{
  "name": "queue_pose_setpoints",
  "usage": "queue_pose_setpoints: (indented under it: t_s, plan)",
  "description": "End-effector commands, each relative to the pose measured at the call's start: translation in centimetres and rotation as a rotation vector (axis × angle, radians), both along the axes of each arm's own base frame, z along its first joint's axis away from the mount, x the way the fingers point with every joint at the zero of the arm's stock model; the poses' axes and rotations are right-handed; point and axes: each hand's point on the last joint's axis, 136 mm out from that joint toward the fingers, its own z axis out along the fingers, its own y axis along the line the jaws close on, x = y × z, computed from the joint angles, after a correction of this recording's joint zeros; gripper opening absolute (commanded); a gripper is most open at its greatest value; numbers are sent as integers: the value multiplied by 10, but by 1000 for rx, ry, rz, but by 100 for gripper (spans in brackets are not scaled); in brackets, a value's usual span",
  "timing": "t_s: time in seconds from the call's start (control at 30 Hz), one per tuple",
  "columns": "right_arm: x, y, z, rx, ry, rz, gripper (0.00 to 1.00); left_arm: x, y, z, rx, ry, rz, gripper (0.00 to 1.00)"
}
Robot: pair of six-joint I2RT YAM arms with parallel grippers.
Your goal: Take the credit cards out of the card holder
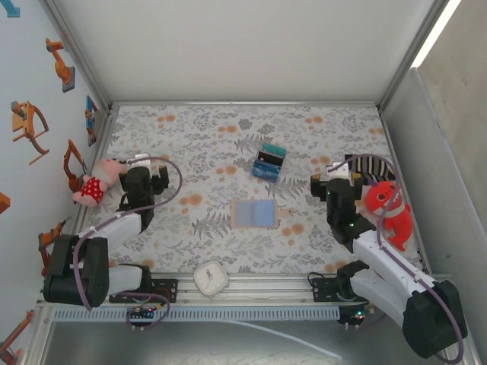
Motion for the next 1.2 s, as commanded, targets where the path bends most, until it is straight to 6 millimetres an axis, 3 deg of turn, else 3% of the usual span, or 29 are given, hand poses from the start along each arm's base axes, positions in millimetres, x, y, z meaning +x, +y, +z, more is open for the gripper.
queue_pose_setpoints:
  t_s: [0.0, 0.23, 0.47, 0.67, 0.9, 1.03, 1.17]
  plan:
    - [4, -11, 16, -15, -86, -54, 99, 11, -4, 20, 15, -108, -57, 97]
    - [11, -24, 5, -13, -92, -70, 99, 2, -4, -2, -41, -135, -105, 97]
    - [19, -45, -10, 0, -91, -107, 99, 16, -15, -35, -48, -74, -173, 97]
    - [29, -53, -26, 11, -63, -88, 99, 28, 7, -40, -131, 1, -90, 97]
    - [46, -48, -44, 26, -71, -30, 99, 28, 7, -41, -125, 3, -92, 97]
    - [57, -45, -43, 85, -103, -8, 100, 28, 7, -41, -125, 5, -93, 97]
    - [72, -43, -58, 86, -62, -3, 100, 28, 7, -41, -123, 3, -91, 97]
